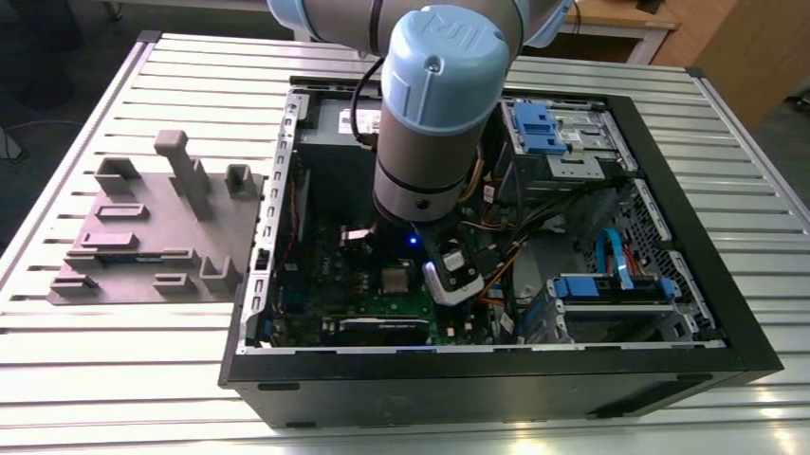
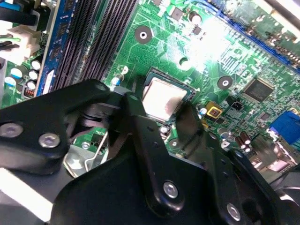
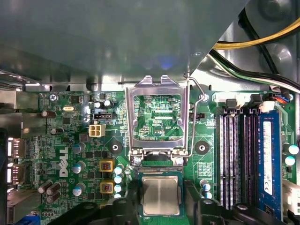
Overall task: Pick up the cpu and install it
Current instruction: 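Place the cpu into insertion slot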
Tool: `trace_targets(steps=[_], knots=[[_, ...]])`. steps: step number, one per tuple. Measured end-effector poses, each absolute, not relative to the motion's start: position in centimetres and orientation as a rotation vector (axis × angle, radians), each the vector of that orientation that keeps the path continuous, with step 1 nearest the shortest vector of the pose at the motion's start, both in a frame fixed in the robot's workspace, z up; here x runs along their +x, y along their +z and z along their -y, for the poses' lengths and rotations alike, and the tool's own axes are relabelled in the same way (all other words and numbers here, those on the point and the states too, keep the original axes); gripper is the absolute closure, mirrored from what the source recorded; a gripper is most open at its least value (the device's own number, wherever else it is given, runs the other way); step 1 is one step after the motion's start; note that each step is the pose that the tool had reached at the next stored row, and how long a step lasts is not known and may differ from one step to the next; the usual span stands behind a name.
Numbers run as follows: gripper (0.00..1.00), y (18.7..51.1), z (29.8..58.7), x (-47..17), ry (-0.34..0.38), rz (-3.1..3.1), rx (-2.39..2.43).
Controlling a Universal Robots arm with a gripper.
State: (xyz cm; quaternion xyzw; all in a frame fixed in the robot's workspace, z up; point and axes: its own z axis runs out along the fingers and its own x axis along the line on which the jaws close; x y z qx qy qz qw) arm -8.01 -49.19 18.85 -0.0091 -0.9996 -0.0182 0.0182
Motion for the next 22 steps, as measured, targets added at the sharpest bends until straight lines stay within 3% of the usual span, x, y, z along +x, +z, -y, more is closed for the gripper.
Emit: trace_targets(steps=[1, 15, 17, 18, 22], knots=[[0.54, 19.07, 49.19, -8.01, -0.057, 3.103, -0.029], [0.54, 19.05, 49.19, -8.01, -0.057, 3.101, -0.029], [0.53, 19.04, 49.19, -8.02, -0.057, 3.101, -0.029], [0.47, 19.03, 49.19, -8.01, -0.057, 3.102, -0.029], [0.47, 18.97, 49.18, -8.01, -0.057, 3.102, -0.029]])
